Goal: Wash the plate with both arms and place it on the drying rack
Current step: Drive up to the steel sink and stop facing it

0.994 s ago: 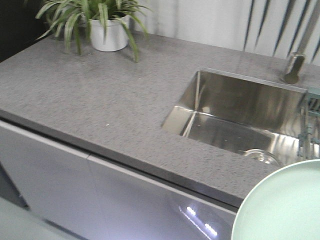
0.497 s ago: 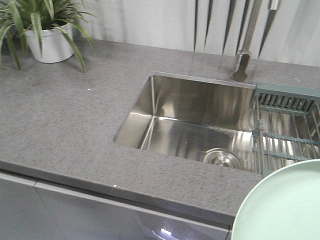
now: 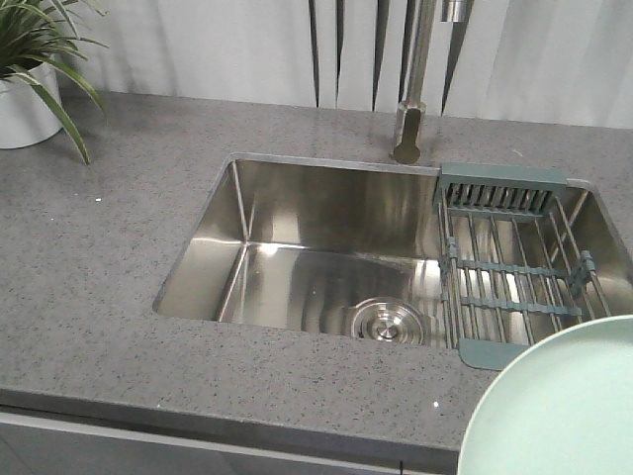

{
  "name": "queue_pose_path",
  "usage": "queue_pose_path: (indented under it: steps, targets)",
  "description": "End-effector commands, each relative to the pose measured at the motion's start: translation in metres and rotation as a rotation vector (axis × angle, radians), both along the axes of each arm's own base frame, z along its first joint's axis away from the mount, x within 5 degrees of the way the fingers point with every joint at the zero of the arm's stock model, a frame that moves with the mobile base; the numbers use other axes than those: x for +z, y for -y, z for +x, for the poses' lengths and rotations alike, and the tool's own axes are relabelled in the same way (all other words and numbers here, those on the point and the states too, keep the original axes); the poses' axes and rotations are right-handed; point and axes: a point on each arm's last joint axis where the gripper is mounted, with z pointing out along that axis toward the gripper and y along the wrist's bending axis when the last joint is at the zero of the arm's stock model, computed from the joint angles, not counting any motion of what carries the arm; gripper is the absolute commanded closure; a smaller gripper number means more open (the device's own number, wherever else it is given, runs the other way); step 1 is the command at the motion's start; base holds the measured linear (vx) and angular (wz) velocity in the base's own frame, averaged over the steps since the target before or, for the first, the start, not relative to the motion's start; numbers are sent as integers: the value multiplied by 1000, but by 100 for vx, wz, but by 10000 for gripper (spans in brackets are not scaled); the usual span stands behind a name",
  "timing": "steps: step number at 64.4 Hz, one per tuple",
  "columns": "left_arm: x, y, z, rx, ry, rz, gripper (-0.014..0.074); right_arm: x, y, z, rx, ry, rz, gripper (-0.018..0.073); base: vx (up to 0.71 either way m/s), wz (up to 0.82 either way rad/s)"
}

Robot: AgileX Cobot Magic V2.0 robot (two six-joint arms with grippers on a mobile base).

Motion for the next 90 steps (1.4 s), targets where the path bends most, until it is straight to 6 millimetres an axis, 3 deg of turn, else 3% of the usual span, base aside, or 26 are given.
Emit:
queue_pose_path:
  steps: [1,90]
  targets:
    - [3,0,0,-6,79,-14,601,12,0,3,-8,75,18,564,4,-17]
    - [3,0,0,-6,79,-14,601,12,0,3,-8,75,18,564,4,-7]
